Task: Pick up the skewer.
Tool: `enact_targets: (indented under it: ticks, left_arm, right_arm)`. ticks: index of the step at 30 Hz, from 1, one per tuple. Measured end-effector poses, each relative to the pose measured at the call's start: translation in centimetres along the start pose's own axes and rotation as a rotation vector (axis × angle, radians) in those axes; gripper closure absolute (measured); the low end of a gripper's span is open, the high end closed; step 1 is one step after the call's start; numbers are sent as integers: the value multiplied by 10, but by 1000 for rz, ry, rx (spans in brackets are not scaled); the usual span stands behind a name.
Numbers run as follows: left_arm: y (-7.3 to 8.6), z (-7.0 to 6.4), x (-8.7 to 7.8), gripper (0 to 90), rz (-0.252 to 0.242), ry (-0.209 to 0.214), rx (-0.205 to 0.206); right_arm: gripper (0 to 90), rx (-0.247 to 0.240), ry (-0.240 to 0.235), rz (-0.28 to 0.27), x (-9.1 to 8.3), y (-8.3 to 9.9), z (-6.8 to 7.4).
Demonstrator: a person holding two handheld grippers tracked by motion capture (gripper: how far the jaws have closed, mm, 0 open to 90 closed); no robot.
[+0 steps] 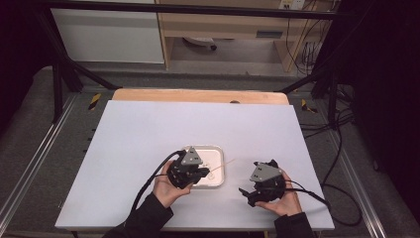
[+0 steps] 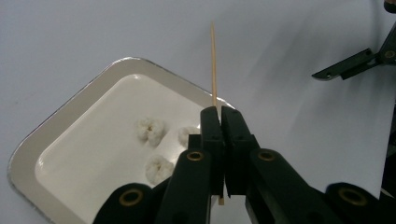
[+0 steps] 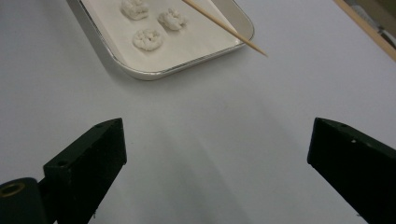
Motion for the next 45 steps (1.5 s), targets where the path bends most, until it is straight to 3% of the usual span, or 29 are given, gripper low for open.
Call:
enact_targets:
  ticks: [3,6,7,10,14,15,16,19,25,29,32,36,45]
  left_arm:
    - [-7,-5,4,885,-1,13,12]
    - [-11,-9,9,885,-5,26,16]
    - [-13,-11,11,885,-3,31,21]
    - [-15,-14,16,885,13,41,34]
    - [-18,-17,21,885,31,57,47]
    - [-18,-18,22,885,37,61,56]
    - [-18,-18,23,885,41,62,61]
    - [-18,-19,26,885,54,75,73]
    - [-18,-21,30,885,78,87,95]
    - [-19,-22,31,885,82,96,99]
    - [-19,-22,31,885,90,99,104]
    - [-19,-23,32,885,91,106,109]
    - [-20,-26,31,885,93,117,123]
  right_arm:
    - [76,-60,12,-9,0,-6,3]
    - [89,-80,13,-9,-1,-8,4]
    - [103,-112,21,-3,-1,-10,4]
    - [124,-137,26,-5,-1,-11,5]
    - [201,-225,43,-28,-1,-14,6]
    - [201,-225,43,-28,-1,-14,6]
    - [242,-269,40,-32,0,-14,7]
    - [292,-321,30,-20,3,-13,9]
    - [368,-385,11,-6,8,-14,10]
    - [456,-479,4,21,14,-14,11]
    - [490,-511,3,28,15,-14,11]
    - [585,-589,-1,27,17,-15,13]
    - [739,-673,-10,52,19,-13,15]
Point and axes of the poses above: each handheld gripper's, and its own axes: x roughly forward along the jaws, y roughly out of its underside, z roughly to its left, the point moved 4 cm from there along x, roughly forward along the jaws, and after that the axes turned 6 degrees about x, right-handed, at the moved point
